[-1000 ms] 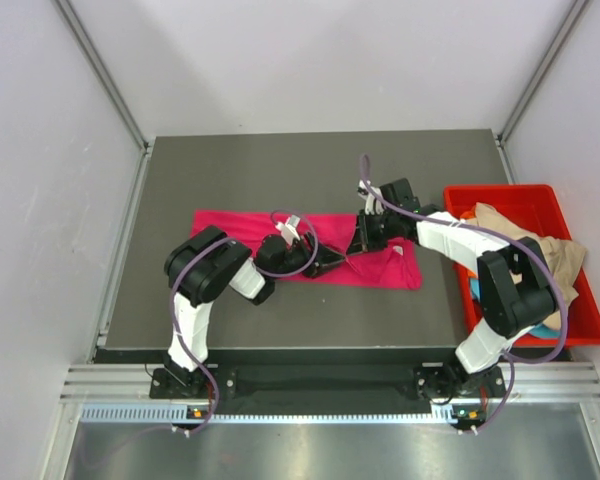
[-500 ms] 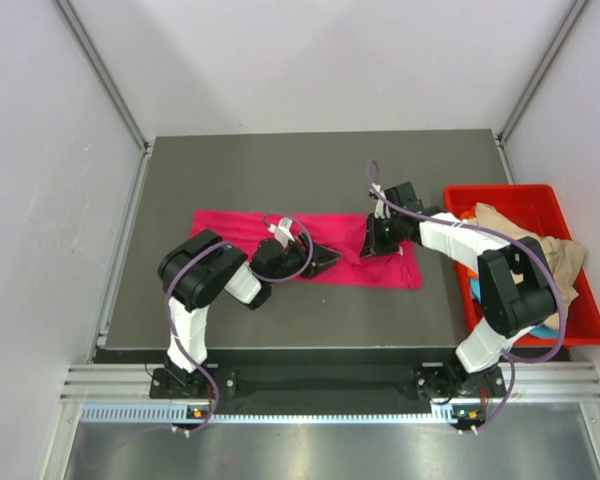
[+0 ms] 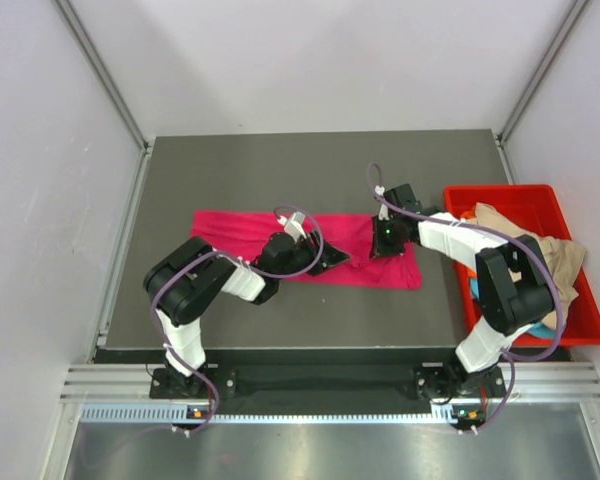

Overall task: Fold and stack the t-shirts
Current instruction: Fold the tshirt

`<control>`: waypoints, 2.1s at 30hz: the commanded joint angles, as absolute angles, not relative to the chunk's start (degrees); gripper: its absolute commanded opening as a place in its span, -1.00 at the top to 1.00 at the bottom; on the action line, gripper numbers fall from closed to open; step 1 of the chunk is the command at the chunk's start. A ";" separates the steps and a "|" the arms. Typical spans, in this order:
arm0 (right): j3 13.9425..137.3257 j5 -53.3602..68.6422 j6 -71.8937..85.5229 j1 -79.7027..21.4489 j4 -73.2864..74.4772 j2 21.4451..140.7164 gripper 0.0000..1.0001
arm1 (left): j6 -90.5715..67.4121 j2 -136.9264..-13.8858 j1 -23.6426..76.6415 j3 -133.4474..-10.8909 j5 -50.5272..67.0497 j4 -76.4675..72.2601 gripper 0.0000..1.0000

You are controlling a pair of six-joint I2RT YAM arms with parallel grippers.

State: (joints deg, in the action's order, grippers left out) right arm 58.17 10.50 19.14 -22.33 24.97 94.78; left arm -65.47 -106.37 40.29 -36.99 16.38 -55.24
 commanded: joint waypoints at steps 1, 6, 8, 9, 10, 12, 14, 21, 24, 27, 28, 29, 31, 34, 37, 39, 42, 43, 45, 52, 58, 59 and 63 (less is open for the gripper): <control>60.03 10.71 18.28 -22.32 24.87 91.77 0.75 | -63.46 -106.17 40.78 -38.67 14.85 -53.61 0.08; 57.22 13.89 18.81 -24.43 20.66 87.54 0.27 | -63.37 -102.84 39.73 -39.11 13.36 -47.21 0.08; 56.69 13.89 18.81 -24.87 19.95 87.97 0.24 | -62.67 -101.69 39.38 -38.94 12.92 -45.80 0.08; 56.86 13.97 18.63 -24.87 19.86 88.50 0.22 | -62.14 -100.73 39.38 -39.11 12.31 -43.35 0.08; 57.39 14.32 18.46 -25.05 19.86 89.03 0.21 | -61.96 -100.20 39.46 -39.02 12.13 -42.81 0.08; 57.74 14.94 17.76 -25.22 18.90 90.26 0.21 | -61.96 -99.23 39.38 -38.06 11.78 -42.63 0.08; 58.18 16.43 17.06 -25.58 18.20 91.40 0.19 | -62.84 -98.97 39.38 -37.09 11.16 -43.76 0.10; 59.76 18.37 15.56 -25.66 17.67 95.27 0.16 | -62.14 -99.49 39.37 -37.18 12.39 -43.42 0.10; 59.42 17.41 15.21 -25.66 17.49 96.33 0.17 | -61.61 -99.84 39.37 -37.26 12.74 -43.24 0.10; 58.80 15.04 15.91 -25.58 17.05 96.77 0.56 | -60.65 -100.63 39.37 -37.97 13.80 -43.42 0.12; 58.54 14.68 16.52 -25.40 16.79 96.94 0.68 | -60.56 -100.90 39.29 -38.14 14.23 -43.42 0.13; 58.45 14.42 16.78 -25.23 16.79 97.03 0.80 | -60.30 -101.07 39.37 -38.49 14.33 -43.50 0.13; 58.19 13.63 17.14 -24.88 16.52 97.12 1.00 | -60.12 -101.86 39.29 -38.67 15.03 -43.68 0.15; 58.01 12.75 17.84 -24.43 16.52 97.73 1.00 | -59.94 -102.74 39.46 -39.02 15.64 -43.77 0.16; 57.48 12.04 18.37 -24.00 16.44 97.82 1.00 | -59.68 -103.80 39.46 -39.72 16.43 -43.77 0.16; 57.31 11.95 18.72 -23.73 16.17 97.82 1.00 | -59.59 -104.59 39.46 -39.99 16.35 -43.77 0.17; 57.04 12.30 18.98 -23.29 16.17 97.91 1.00 | -59.41 -105.73 39.46 -40.87 16.61 -44.21 0.17; 56.95 12.39 18.98 -23.20 16.17 97.91 1.00 | -59.33 -105.99 39.55 -41.22 16.79 -44.38 0.17; 56.95 12.57 18.98 -22.85 16.08 98.09 1.00 | -59.24 -106.79 39.64 -42.27 17.14 -44.38 0.18; 56.43 13.10 19.25 -21.97 15.82 98.79 1.00 | -59.33 -109.16 40.51 -45.79 16.79 -42.45 0.20; 55.81 13.36 19.07 -21.62 15.38 98.53 1.00 | -59.33 -110.65 41.13 -48.07 15.38 -39.13 0.23; 55.81 13.45 19.07 -21.62 15.38 98.44 1.00 | -59.33 -110.92 41.22 -48.42 15.12 -38.76 0.24; 55.63 13.62 18.90 -21.27 15.29 98.17 1.00 | -59.24 -111.09 41.66 -49.30 13.63 -35.96 0.26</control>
State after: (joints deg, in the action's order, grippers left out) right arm 56.16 13.65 19.20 -22.28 17.06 98.32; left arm -60.05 -110.83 41.15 -47.13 15.27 -38.28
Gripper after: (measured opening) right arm 0.009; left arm 0.372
